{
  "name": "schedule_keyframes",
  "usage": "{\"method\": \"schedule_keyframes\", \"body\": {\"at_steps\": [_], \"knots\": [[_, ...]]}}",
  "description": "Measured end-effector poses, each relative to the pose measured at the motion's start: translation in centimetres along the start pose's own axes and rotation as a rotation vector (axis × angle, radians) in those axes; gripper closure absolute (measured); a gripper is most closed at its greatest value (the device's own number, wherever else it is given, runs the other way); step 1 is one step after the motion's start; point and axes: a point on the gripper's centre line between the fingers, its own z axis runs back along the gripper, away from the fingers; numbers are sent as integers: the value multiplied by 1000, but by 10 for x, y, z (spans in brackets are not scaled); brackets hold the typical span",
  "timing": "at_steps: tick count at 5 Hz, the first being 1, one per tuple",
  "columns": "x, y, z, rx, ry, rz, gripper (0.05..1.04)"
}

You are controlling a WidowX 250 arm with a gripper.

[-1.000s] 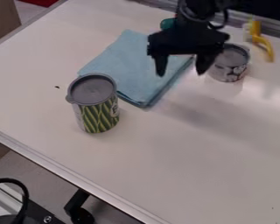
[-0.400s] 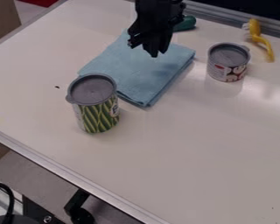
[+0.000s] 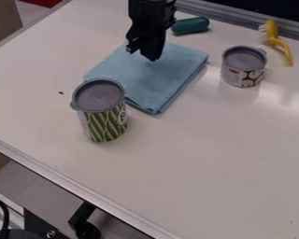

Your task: Move the blue cloth to the right lower corner of the table

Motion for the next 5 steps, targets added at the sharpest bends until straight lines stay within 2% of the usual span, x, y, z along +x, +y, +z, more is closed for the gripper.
{"method": "schedule_keyframes", "body": {"at_steps": [1, 2, 3, 4, 5], "knots": [[6, 0, -10, -9, 20, -5, 1031], [6, -4, -24, 18, 31, -77, 1031], [5, -7, -28, -13, 25, -114, 1031], [0, -8, -29, 18, 69, -182, 1031], [2, -8, -28, -2, 101, -361, 1031]]}}
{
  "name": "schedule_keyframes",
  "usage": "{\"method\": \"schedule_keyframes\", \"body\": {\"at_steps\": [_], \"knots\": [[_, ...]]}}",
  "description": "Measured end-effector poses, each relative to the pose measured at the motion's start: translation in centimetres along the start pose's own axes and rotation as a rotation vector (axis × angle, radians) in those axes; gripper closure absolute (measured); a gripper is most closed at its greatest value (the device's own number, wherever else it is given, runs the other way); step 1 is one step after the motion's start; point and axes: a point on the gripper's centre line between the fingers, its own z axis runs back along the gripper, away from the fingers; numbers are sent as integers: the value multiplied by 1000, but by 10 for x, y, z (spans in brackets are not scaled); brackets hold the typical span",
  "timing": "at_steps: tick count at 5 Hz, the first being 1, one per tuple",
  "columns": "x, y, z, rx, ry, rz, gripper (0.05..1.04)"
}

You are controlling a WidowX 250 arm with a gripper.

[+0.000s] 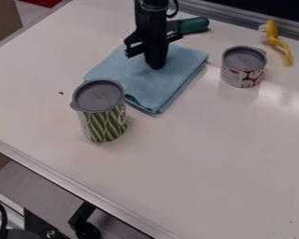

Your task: Move the blue cloth to the right lower corner of the table

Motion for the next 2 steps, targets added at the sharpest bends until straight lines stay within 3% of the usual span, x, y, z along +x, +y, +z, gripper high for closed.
{"method": "schedule_keyframes", "body": {"at_steps": [1, 2], "knots": [[1, 0, -1, 3, 14, -166, 1031], [-4, 1, -3, 23, 15, -250, 1031]]}}
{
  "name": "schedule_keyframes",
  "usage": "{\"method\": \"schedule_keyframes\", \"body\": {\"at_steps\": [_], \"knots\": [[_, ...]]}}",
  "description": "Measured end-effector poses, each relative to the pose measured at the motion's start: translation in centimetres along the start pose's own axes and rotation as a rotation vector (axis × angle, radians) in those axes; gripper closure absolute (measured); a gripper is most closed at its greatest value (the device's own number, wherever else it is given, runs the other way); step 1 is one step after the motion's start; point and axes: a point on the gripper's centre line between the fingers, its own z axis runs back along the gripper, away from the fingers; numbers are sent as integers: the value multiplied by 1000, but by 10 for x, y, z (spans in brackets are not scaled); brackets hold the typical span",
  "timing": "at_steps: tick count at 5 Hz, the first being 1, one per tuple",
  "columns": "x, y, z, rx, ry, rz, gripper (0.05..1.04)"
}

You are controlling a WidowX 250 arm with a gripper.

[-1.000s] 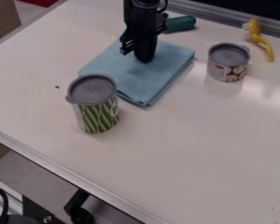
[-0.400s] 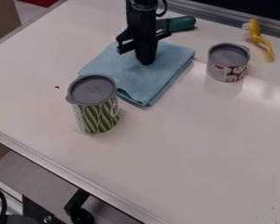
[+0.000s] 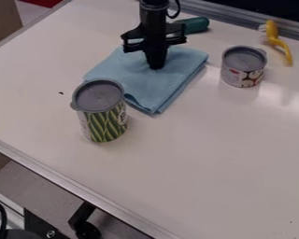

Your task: Move the blue cloth to the right lower corner of the table

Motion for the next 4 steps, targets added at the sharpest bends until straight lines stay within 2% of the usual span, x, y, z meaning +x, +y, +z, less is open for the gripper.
{"method": "schedule_keyframes", "body": {"at_steps": [1, 2, 3, 4], "knots": [[-12, 1, 0, -7, -6, -48, 1031], [-33, 2, 2, -26, 29, -102, 1031], [-54, 4, 6, -76, 47, -141, 1031], [-64, -2, 7, -134, 31, -153, 1031]]}}
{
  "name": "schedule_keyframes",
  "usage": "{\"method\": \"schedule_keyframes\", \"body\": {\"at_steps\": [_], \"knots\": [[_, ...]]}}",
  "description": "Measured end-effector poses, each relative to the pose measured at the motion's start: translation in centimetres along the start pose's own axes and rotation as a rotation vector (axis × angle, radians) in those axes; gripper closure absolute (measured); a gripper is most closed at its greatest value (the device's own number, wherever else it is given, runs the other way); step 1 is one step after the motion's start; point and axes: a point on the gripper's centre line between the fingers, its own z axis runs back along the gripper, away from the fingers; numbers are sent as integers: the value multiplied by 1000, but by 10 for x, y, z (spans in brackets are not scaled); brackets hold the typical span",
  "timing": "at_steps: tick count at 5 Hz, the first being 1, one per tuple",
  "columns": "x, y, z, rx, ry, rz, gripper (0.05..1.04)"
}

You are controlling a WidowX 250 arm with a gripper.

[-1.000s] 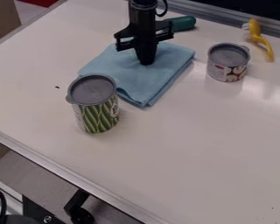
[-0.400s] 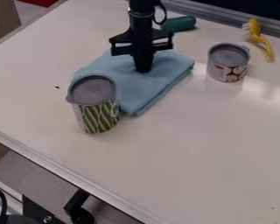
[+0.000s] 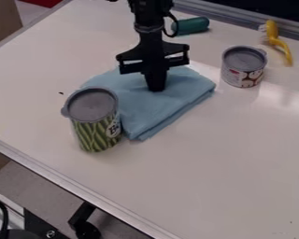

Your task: Move the blue cloth to the right lower corner of the table

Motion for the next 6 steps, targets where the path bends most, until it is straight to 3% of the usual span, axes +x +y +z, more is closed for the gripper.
{"method": "schedule_keyframes", "body": {"at_steps": [2, 5, 6], "knots": [[-8, -29, -3, -82, -83, -54, 1031], [-79, -45, 10, -97, -9, -158, 1031], [-107, -48, 8, -130, 12, -198, 1031]]}}
